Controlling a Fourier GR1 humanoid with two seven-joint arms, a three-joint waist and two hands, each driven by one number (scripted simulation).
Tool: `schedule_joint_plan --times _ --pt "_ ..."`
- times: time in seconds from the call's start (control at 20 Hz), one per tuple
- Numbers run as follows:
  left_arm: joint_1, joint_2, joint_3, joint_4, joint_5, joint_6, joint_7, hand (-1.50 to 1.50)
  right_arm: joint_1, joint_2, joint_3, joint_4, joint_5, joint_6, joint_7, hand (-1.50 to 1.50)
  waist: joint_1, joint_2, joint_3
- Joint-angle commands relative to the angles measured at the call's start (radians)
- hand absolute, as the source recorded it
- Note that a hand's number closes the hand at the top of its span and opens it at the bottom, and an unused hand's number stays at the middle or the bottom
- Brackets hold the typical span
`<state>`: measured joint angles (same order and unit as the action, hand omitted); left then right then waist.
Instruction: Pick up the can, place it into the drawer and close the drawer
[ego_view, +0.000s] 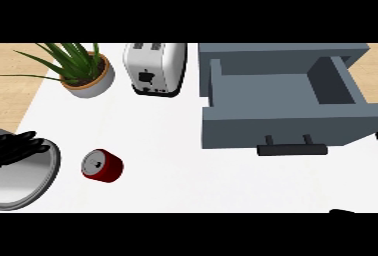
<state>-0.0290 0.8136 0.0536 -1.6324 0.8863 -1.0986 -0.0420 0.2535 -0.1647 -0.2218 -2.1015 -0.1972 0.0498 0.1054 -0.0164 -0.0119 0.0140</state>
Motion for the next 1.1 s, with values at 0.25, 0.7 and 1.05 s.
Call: schedule_joint_plan --times 0.25,0.7,1.05 --pt "-0.030 0.192 -0.025 0.234 0.216 -0.110 0.046 -1.50 0.080 -0.024 -0.050 -0.058 -0.082 0.072 0.006 -1.50 -0.020 0.019 -0.014" --pt "-0.052 0.226 -0.191 0.153 0.340 -0.004 0.158 -1.50 0.149 -0.026 -0.142 -0.024 -0.156 0.139 -0.060 -1.50 -0.017 0.016 -0.013" --pt "-0.112 0.159 -0.229 0.197 0.319 0.037 0.205 -1.50 0.188 -0.036 -0.200 -0.022 -0.213 0.196 -0.081 -1.50 -0.019 0.016 -0.014"
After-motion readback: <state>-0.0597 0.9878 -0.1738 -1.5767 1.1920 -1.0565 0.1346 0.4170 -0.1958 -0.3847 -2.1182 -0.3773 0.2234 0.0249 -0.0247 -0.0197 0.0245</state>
